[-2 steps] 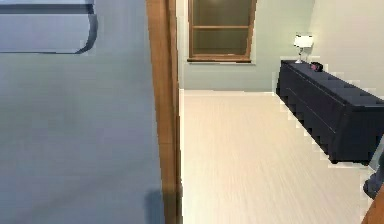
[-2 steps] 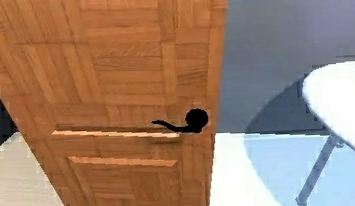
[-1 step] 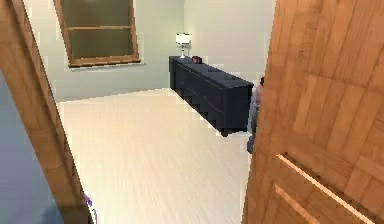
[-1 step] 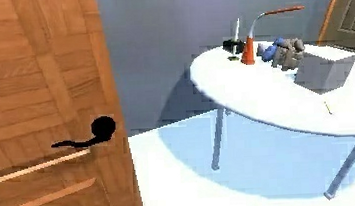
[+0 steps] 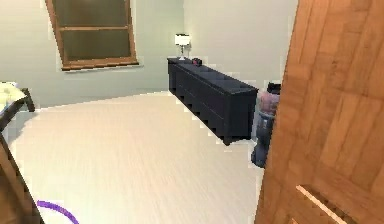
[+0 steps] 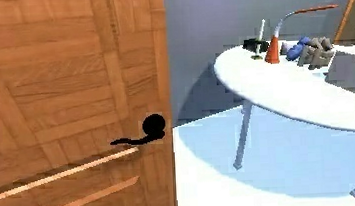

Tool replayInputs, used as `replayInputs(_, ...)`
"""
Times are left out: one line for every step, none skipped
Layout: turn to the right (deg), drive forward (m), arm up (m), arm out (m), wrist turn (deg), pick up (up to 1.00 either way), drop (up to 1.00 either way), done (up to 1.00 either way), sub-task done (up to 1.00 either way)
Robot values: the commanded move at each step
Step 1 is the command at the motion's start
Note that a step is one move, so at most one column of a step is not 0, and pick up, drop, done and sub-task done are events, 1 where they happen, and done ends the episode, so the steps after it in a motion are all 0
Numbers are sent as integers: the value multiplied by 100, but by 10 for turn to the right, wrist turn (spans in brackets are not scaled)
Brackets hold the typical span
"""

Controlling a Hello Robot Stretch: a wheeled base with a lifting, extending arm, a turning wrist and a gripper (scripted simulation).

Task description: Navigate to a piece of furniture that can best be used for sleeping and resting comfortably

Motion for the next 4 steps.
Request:
replayInputs(180,0,0,0,0,0,0,0,0)
replayInputs(0,20,0,0,0,0,0,0,0)
replayInputs(-390,0,0,0,0,0,0,0,0)
replayInputs(0,30,0,0,0,0,0,0,0)
